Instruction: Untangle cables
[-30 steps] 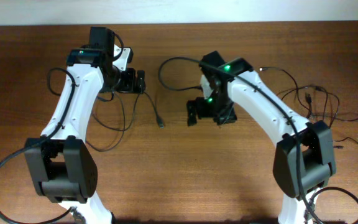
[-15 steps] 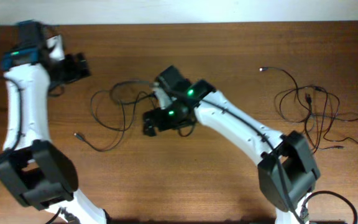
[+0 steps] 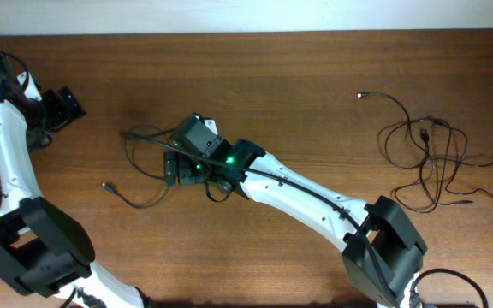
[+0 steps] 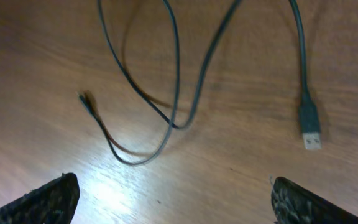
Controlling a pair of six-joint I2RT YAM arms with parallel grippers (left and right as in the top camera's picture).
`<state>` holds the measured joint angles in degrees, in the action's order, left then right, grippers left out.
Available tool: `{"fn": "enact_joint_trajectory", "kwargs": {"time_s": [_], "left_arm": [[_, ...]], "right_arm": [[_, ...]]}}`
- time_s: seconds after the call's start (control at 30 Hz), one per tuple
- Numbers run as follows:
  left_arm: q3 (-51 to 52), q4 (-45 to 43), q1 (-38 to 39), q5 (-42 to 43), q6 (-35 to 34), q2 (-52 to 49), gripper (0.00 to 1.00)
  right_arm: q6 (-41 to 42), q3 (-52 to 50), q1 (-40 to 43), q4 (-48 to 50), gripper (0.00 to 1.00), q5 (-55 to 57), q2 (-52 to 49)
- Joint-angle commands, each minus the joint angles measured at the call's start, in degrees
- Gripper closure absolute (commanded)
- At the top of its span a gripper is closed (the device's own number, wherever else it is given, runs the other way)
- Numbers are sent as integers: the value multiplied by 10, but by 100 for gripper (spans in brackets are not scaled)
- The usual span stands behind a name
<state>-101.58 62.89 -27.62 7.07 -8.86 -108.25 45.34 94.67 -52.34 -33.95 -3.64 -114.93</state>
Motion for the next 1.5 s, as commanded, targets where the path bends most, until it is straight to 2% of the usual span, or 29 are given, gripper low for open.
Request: {"fn": "enact_joint_trajectory", "kwargs": {"time_s": [0.0, 0.07, 0.3, 0.43, 0.5, 0.57, 0.6, 0.67, 0.77, 0.8, 0.83, 0.97, 1.1, 1.17, 1.23, 1.4, 1.43, 1.47], "left_arm": [[-9, 0, -2, 1, -5, 12, 1], [-9, 0, -2, 1, -5, 12, 1], [-9, 0, -2, 1, -5, 12, 1], [-9, 0, -2, 2, -5, 12, 1], [-9, 0, -2, 1, -5, 12, 1], [-9, 0, -2, 1, -5, 12, 1], [-9, 0, -2, 1, -5, 12, 1], [-9, 0, -2, 1, -5, 12, 1], [-9, 0, -2, 1, -5, 12, 1], [-9, 0, -2, 1, -5, 12, 1], [-9, 0, -2, 1, -5, 12, 1], [-9, 0, -2, 1, -5, 12, 1], [-9, 0, -2, 1, -5, 12, 1], [-9, 0, -2, 1, -5, 12, 1], [-9, 0, -2, 1, -5, 12, 1], [-9, 0, -2, 1, -5, 12, 1], [-9, 0, -2, 1, -5, 12, 1], [-9, 0, -2, 1, -5, 12, 1]], "right_arm": [[37, 2, -2, 28, 1, 33, -1], [76, 2, -2, 38, 1, 55, -17], [91, 2, -17, 144, 1, 59, -94], [199, 2, -22, 210, 1, 59, -155], [201, 2, -23, 249, 3, 59, -191], [197, 2, -21, 242, 72, 59, -207], [196, 2, -19, 229, 96, 59, -207], [166, 2, -15, 202, 96, 58, -204], [135, 2, 3, 103, 96, 57, -182], [103, 2, 8, 87, 96, 58, -168], [26, 2, 14, 63, 96, 58, -130], [-84, 2, 42, -64, 96, 59, -28], [-86, 2, 160, -302, 96, 59, 43], [-138, -1, 216, -380, 96, 59, 40], [-182, -15, 272, -413, 96, 58, 40], [-198, -23, 366, -448, 95, 59, 40], [-208, -23, 373, -449, 83, 59, 40], [-235, -23, 382, -449, 18, 59, 40]]}}
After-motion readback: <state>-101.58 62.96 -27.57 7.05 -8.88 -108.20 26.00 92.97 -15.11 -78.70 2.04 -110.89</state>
